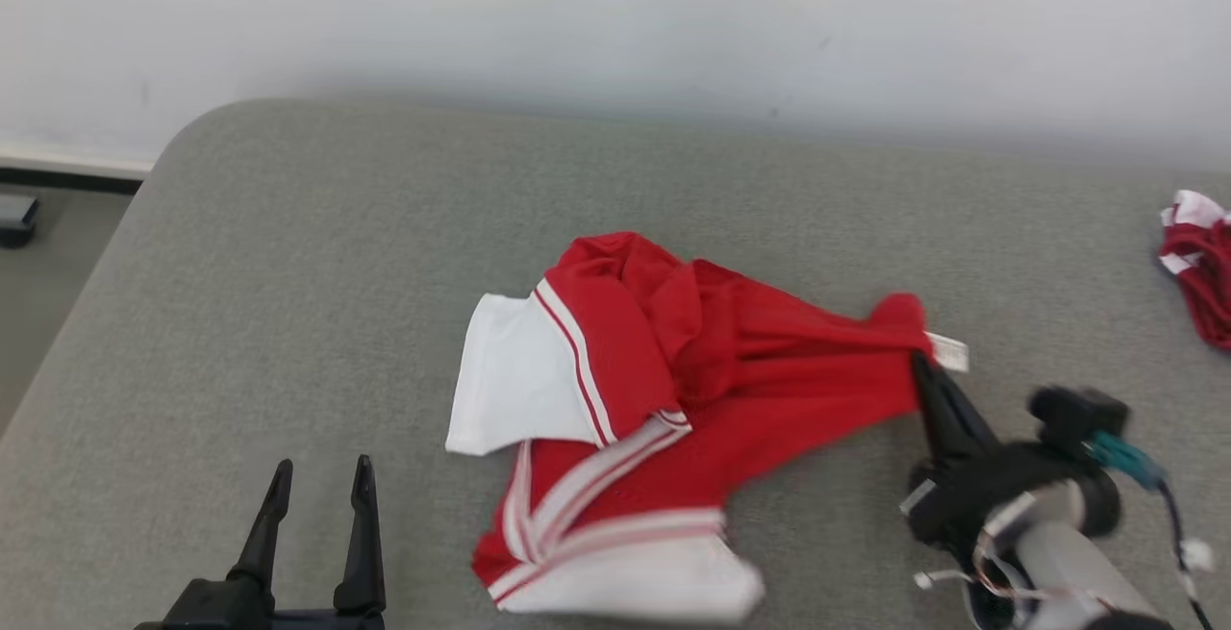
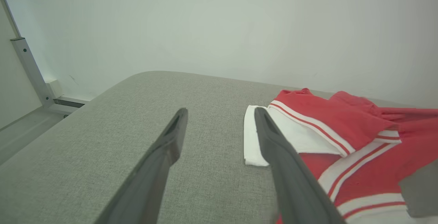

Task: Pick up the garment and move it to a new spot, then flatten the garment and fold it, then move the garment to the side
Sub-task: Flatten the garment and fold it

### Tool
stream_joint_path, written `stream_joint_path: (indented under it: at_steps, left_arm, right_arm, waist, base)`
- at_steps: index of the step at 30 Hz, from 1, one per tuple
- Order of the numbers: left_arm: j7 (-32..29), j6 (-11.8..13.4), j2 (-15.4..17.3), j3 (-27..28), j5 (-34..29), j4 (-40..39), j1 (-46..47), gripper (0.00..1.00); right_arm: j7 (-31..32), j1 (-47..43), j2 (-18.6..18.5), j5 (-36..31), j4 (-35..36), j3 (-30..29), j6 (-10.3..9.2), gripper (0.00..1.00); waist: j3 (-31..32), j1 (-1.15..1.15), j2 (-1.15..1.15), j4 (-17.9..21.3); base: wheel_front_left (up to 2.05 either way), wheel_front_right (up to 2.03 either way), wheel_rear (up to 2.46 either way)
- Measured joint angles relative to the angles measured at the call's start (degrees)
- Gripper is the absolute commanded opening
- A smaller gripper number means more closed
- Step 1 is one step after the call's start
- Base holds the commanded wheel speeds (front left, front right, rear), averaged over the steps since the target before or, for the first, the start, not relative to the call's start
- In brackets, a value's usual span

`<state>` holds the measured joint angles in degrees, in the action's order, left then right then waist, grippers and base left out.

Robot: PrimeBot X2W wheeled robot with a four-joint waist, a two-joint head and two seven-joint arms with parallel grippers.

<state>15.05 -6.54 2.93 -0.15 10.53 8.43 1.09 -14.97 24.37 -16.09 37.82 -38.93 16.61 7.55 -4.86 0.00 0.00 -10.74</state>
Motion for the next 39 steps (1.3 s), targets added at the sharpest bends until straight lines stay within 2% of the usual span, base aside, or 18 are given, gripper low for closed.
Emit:
stream_joint_path:
  at_steps: [4,8,9,10,14,17,24,29,39]
  left_arm:
    - [0.0,0.2,0.0,-0.8,0.1,-0.3,-0.5,1.0]
    - [0.0,0.5,0.0,-1.1,0.1,-0.4,-1.1,1.0]
    - [0.0,0.5,0.0,-1.0,0.1,-0.4,-1.1,1.0]
    - [0.0,0.4,0.0,-1.0,0.1,-0.4,-1.1,1.0]
    - [0.0,0.4,0.0,-0.9,0.1,-0.4,-1.3,1.0]
    - [0.0,0.4,0.0,-0.8,0.0,-0.4,-1.5,1.0]
    - [0.0,0.2,0.0,-1.4,0.1,-0.4,-1.5,1.0]
    - [0.0,0.6,0.0,-1.9,0.4,-0.5,-1.5,1.0]
    - [0.0,1.1,0.0,-2.0,0.7,-1.0,-1.4,1.0]
  right_arm:
    - [0.0,-8.8,-0.4,-1.6,5.7,-7.1,0.0,0.0]
    - [0.3,-15.7,0.8,-2.8,7.8,-11.4,0.0,0.0]
    - [0.5,-17.0,1.1,-3.6,7.9,-12.0,0.0,0.44]
    - [0.6,-18.1,1.3,-4.7,8.3,-12.7,0.0,1.0]
    - [0.3,-18.9,2.0,-8.8,12.8,-16.0,0.0,1.0]
    - [0.3,-19.1,2.9,-11.8,17.1,-15.9,0.0,1.0]
    - [6.2,-19.0,3.7,-16.3,22.6,-7.3,0.0,1.0]
    - [9.1,-18.3,2.2,-17.7,22.2,-0.6,0.0,1.0]
    - [11.2,-11.6,-4.4,-22.0,16.0,9.5,0.0,1.0]
  waist:
    - [0.9,0.0,0.0,1.5]
    - [1.8,0.0,0.0,2.2]
    - [1.9,-0.01,0.0,2.4]
    - [2.0,0.0,0.0,2.5]
    - [2.3,-0.01,0.0,2.7]
    - [2.4,0.0,0.0,2.7]
    - [2.4,0.0,0.0,1.7]
    - [2.2,0.0,0.0,0.5]
    - [1.3,0.0,0.0,-1.1]
  base:
    - [0.0,0.0,0.0]
    - [0.0,0.0,0.0]
    - [0.0,0.0,0.0]
    - [0.0,0.0,0.0]
    - [0.0,0.0,0.0]
    - [0.0,0.0,0.0]
    - [0.0,0.0,0.0]
    - [0.0,0.0,0.0]
    - [0.0,0.0,0.0]
